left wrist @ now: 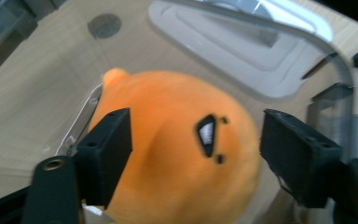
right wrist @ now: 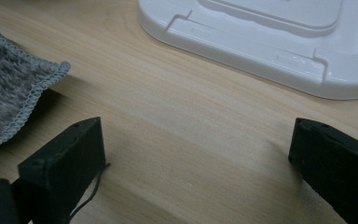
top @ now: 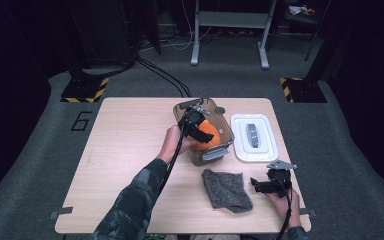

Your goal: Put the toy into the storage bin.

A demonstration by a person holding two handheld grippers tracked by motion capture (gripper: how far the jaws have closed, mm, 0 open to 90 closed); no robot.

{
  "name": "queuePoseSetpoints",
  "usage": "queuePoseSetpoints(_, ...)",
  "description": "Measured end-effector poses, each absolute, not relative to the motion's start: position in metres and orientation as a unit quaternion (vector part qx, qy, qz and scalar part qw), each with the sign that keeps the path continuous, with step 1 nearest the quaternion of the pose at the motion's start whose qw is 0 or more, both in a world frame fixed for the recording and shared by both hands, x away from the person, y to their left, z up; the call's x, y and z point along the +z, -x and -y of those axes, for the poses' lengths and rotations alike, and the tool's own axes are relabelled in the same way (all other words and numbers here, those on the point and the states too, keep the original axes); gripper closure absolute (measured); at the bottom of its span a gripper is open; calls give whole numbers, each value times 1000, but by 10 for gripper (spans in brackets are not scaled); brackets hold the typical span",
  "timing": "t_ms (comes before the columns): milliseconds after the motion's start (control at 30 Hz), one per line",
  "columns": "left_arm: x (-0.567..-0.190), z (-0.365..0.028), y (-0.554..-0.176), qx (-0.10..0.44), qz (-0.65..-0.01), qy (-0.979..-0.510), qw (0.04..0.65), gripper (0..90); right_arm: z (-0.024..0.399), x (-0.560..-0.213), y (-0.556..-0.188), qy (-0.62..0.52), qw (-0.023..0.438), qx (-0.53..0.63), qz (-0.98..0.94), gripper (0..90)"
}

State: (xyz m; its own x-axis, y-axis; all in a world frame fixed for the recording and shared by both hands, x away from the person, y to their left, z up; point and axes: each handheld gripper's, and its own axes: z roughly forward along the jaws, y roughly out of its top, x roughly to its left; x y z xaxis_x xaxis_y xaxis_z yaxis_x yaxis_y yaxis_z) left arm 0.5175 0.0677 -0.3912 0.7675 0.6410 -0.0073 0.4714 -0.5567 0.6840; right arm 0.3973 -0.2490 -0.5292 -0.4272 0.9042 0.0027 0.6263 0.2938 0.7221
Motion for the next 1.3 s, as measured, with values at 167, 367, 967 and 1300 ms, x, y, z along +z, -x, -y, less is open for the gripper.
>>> queuePoseSetpoints(167,-385,-74,-513,122,-316,-869,361,167,249,-529,-397,-493,209,332,-777,28)
queuePoseSetpoints(367,-380,-87,-505,124,-317,-862,376,142,249,-529,-397,-492,209,332,-777,29)
queuePoseSetpoints(967,-376,-158,-475,168,-355,-820,416,86,249,-529,-397,-493,209,332,-777,29)
queuePoseSetpoints(1300,-394,-198,-464,178,-385,-806,412,83,248,-529,-397,-494,209,333,-775,29)
